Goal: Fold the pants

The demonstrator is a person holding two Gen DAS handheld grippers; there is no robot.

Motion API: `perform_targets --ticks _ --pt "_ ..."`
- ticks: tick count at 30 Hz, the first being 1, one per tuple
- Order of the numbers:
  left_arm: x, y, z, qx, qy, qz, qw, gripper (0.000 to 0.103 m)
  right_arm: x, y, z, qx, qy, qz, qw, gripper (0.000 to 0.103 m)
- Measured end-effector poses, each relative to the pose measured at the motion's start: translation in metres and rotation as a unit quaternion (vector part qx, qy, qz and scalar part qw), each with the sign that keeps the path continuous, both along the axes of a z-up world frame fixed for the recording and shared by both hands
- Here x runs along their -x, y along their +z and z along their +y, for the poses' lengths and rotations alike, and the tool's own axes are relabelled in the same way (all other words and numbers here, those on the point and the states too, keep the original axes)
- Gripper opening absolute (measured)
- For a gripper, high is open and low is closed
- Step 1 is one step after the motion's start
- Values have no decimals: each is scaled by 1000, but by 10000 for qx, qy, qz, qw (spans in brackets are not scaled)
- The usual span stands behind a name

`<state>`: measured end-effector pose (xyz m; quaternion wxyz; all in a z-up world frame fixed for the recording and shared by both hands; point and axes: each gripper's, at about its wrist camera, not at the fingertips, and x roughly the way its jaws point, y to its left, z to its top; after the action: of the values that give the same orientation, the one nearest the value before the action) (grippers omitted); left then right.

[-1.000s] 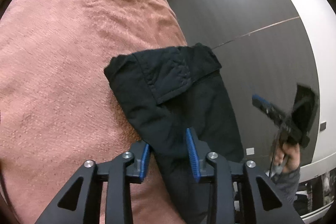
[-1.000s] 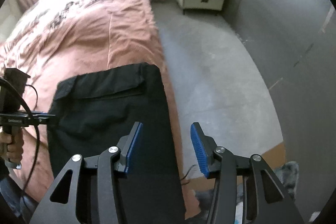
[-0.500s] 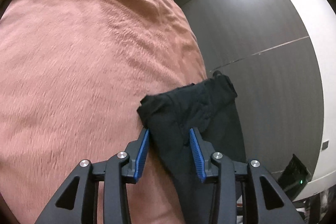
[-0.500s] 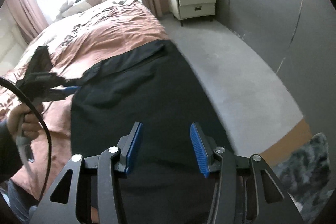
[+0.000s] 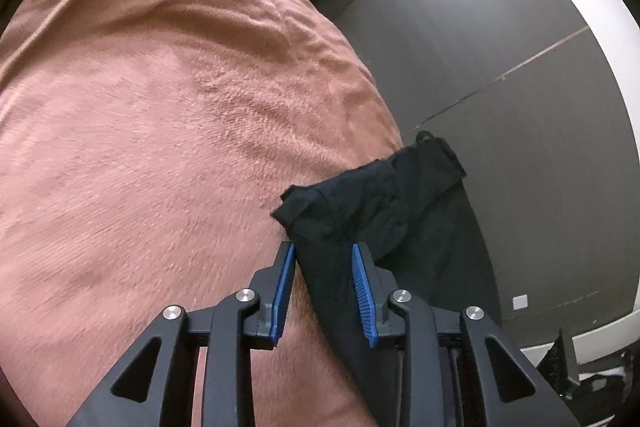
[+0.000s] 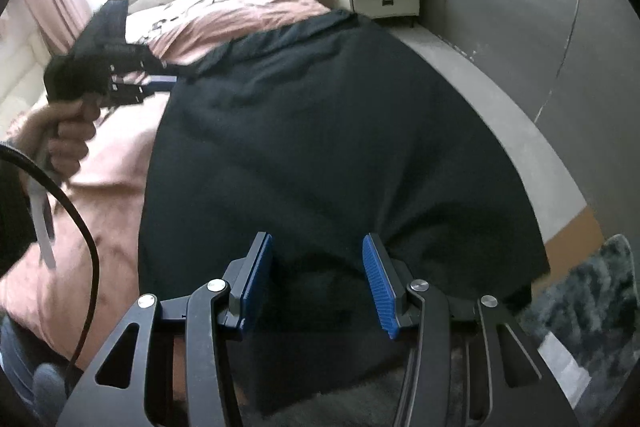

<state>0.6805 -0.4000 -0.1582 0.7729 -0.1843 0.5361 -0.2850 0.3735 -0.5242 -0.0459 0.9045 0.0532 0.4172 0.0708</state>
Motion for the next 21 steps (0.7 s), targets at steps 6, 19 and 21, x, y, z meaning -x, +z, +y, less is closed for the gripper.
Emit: perform_targets --ticks 6,19,21 --pt "26 24 9 -293 -263 -267 9989 33 31 10 -15 -25 -230 158 9996 43" --pt "87 98 33 -543 -343 -906 9938 75 92 84 -12 19 -557 -159 9983 76" --pt "98 110 36 -600 -398 -1035 9920 90 102 89 3 87 -647 -192 9977 87"
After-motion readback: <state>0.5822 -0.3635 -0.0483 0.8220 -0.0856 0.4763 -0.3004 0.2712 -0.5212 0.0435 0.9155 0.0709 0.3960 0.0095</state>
